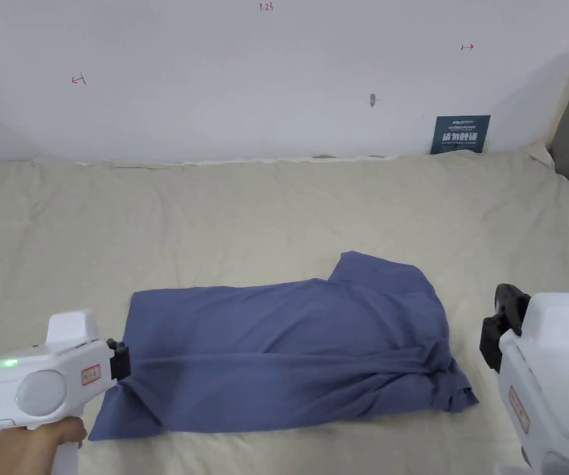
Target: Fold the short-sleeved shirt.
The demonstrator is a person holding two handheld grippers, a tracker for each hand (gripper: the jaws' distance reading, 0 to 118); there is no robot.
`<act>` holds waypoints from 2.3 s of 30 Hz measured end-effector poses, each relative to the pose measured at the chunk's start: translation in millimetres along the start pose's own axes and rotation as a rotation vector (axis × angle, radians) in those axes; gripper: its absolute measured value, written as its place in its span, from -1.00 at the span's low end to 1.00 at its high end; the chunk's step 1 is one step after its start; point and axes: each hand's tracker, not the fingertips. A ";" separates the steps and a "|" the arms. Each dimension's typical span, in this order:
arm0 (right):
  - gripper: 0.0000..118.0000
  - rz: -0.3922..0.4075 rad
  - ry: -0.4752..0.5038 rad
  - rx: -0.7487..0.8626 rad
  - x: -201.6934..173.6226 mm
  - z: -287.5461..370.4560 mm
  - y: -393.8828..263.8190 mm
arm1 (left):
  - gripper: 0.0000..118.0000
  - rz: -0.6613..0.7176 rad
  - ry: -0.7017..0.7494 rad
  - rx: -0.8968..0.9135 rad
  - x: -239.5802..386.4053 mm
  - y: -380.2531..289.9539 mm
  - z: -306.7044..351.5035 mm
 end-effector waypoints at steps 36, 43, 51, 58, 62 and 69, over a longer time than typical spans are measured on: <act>-0.08 -0.158 0.022 -0.770 -6.9 -199.5 -173.2 | -0.85 0.022 0.082 -0.166 -36.0 -39.0 -70.5; -0.77 -0.080 0.047 -0.675 -11.2 -156.6 -143.7 | -0.85 0.048 0.081 -0.145 -41.7 -46.1 -57.0; -0.77 -0.038 0.074 -0.609 18.2 -71.1 -121.1 | -0.85 0.056 0.059 -0.154 -51.3 -72.7 -14.7; -0.77 -0.139 0.074 -0.736 42.4 -22.7 -176.8 | -0.85 0.060 0.086 -0.262 -61.3 -137.7 1.7; -0.77 -0.172 0.065 -0.810 44.1 -21.6 -212.9 | -0.85 0.063 0.111 -0.323 -65.8 -159.7 -11.9; -0.23 -0.162 0.030 -0.728 36.7 -16.6 -180.5 | 0.24 0.036 0.157 -0.293 -45.4 -145.3 5.5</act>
